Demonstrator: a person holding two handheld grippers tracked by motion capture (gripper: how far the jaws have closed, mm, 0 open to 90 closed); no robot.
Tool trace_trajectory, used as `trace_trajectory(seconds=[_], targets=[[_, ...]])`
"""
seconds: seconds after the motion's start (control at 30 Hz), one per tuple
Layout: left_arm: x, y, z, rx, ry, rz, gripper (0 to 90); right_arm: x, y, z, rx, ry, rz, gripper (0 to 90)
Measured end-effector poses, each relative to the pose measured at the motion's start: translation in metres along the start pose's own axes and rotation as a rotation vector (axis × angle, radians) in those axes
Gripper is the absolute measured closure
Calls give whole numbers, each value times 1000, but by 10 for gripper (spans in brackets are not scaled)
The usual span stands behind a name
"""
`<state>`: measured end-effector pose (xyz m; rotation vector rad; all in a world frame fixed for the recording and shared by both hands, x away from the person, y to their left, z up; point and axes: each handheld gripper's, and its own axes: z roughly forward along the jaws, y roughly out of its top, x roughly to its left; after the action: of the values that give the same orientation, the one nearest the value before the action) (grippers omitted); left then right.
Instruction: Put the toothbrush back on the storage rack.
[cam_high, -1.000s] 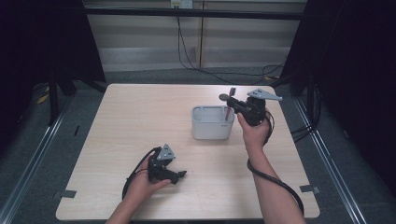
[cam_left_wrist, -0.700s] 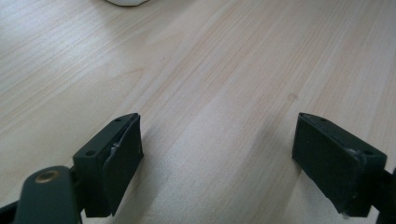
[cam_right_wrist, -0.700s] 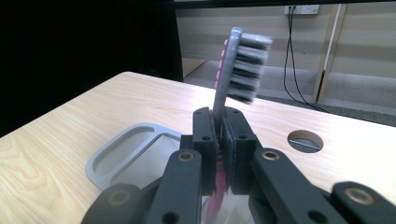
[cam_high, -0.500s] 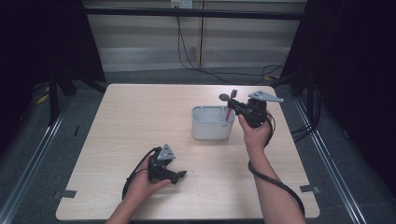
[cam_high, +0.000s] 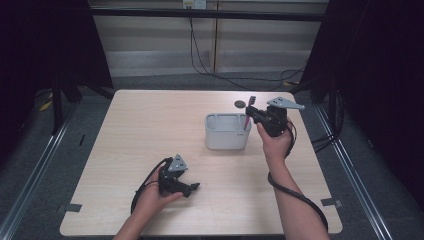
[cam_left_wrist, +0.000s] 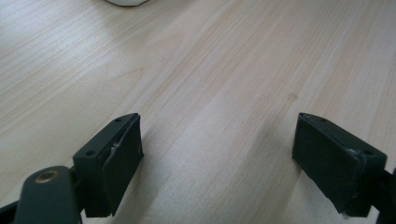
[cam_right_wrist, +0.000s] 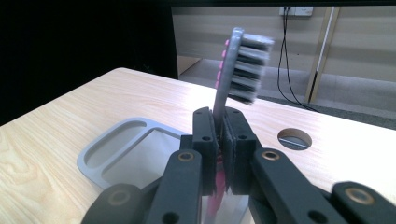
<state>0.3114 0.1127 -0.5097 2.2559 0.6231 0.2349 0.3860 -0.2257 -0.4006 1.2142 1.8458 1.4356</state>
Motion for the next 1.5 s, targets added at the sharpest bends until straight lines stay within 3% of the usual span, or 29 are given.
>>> trace_trajectory(seconds=[1.5], targets=[[0, 0, 0, -1, 0, -1, 157, -4, -23, 2, 34, -9, 31, 842]])
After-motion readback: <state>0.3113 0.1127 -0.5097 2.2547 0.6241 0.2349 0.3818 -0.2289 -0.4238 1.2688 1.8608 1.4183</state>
